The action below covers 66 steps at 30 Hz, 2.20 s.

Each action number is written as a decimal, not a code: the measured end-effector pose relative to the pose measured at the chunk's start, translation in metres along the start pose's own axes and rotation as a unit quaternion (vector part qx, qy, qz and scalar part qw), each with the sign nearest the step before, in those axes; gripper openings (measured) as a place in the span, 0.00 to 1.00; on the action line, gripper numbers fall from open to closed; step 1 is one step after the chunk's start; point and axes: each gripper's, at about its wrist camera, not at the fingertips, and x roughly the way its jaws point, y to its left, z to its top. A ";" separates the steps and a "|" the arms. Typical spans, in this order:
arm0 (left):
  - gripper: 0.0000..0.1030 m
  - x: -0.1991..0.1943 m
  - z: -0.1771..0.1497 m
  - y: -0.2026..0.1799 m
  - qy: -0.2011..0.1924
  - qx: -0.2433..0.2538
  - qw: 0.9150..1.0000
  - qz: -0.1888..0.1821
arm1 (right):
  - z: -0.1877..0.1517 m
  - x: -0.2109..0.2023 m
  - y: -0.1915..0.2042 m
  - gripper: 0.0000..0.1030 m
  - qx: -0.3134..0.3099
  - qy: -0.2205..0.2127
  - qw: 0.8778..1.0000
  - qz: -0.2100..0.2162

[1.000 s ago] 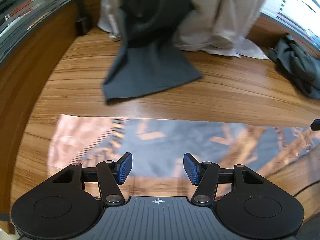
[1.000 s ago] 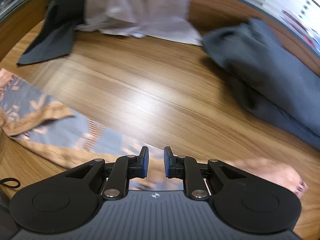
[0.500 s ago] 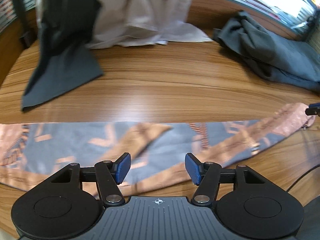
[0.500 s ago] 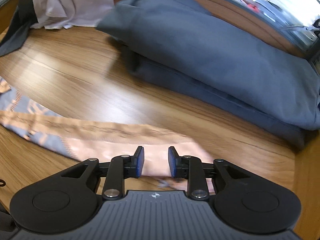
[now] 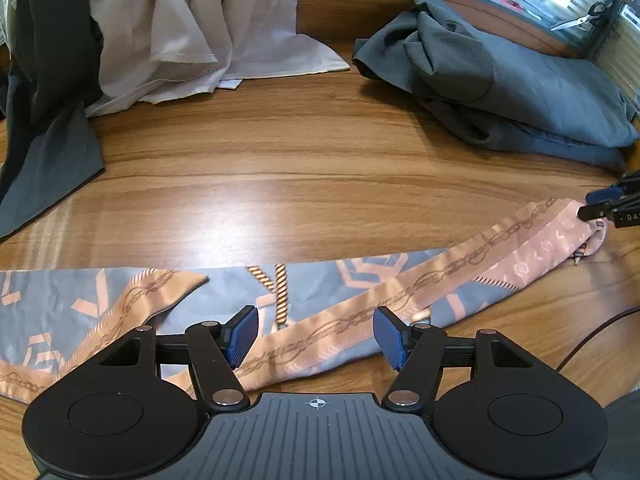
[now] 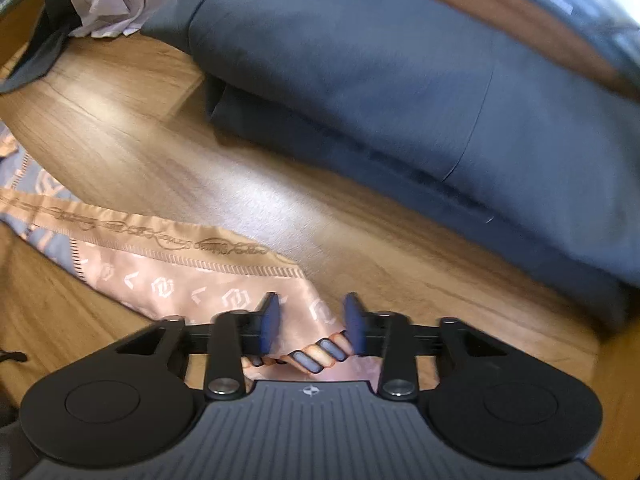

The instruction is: Fold clothes

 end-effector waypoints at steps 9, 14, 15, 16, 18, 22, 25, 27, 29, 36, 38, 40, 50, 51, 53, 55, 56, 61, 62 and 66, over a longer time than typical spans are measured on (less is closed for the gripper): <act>0.64 0.005 0.011 -0.001 0.006 0.032 0.999 -0.009 | -0.030 -0.036 0.019 0.01 0.027 -0.042 0.999 -0.004; 0.64 0.009 0.011 0.003 0.020 0.050 0.998 -0.021 | -0.071 -0.045 0.056 0.01 0.022 -0.052 0.998 -0.021; 0.64 0.010 0.011 0.004 0.022 0.055 0.998 -0.022 | -0.080 -0.044 0.062 0.01 0.024 -0.046 0.998 -0.020; 0.64 0.010 0.011 0.004 0.024 0.060 0.998 -0.022 | -0.088 -0.042 0.068 0.01 0.025 -0.037 0.999 -0.020; 0.64 0.011 0.010 0.003 0.029 0.072 0.997 -0.022 | -0.102 -0.038 0.078 0.04 0.029 -0.022 0.999 -0.021; 0.64 0.010 0.007 0.004 0.033 0.087 0.995 -0.022 | -0.111 -0.046 0.085 0.17 0.045 -0.029 0.998 -0.021; 0.64 0.009 0.005 0.004 0.034 0.091 0.995 -0.020 | -0.105 -0.061 0.077 0.29 0.055 -0.056 0.997 -0.030; 0.64 0.008 0.003 0.004 0.035 0.089 0.995 -0.018 | -0.098 -0.065 0.068 0.33 0.062 -0.068 0.995 -0.038; 0.64 0.007 0.000 0.004 0.035 0.086 0.996 -0.016 | -0.088 -0.061 0.058 0.34 0.065 -0.068 0.994 -0.048; 0.64 0.002 -0.007 -0.003 0.030 0.069 0.997 -0.004 | -0.057 -0.029 0.045 0.35 0.020 -0.052 0.998 -0.042; 0.64 0.000 -0.010 -0.006 0.030 0.065 0.997 0.001 | -0.048 -0.018 0.049 0.38 -0.005 -0.047 0.998 -0.036; 0.64 -0.001 -0.013 -0.008 0.030 0.060 0.998 0.007 | -0.041 -0.010 0.054 0.39 -0.032 -0.042 0.998 -0.034; 0.64 -0.004 -0.022 -0.013 0.035 0.033 0.999 0.024 | -0.033 0.012 0.051 0.26 -0.086 -0.022 0.996 -0.021; 0.64 -0.004 -0.023 -0.015 0.035 0.034 0.999 0.025 | -0.034 0.012 0.050 0.23 -0.084 -0.023 0.996 -0.019; 0.64 -0.005 -0.023 -0.016 0.035 0.036 0.998 0.025 | -0.036 0.012 0.048 0.07 -0.078 -0.026 0.996 -0.020; 0.64 -0.004 -0.021 -0.018 0.034 0.040 0.998 0.023 | -0.038 0.011 0.046 0.01 -0.069 -0.030 0.997 -0.023; 0.64 -0.004 -0.021 -0.019 0.034 0.043 0.998 0.022 | -0.040 0.009 0.043 0.00 -0.062 -0.034 0.997 -0.026; 0.64 0.002 -0.015 -0.027 0.032 0.063 0.997 0.009 | -0.053 -0.022 0.032 0.00 -0.005 -0.075 0.995 -0.067; 0.64 0.003 -0.014 -0.030 0.032 0.068 0.997 0.006 | -0.057 -0.031 0.028 0.00 0.010 -0.084 0.993 -0.077; 0.64 0.012 -0.009 -0.042 0.040 0.098 0.994 -0.017 | -0.080 -0.063 0.016 0.00 0.064 -0.105 0.985 -0.120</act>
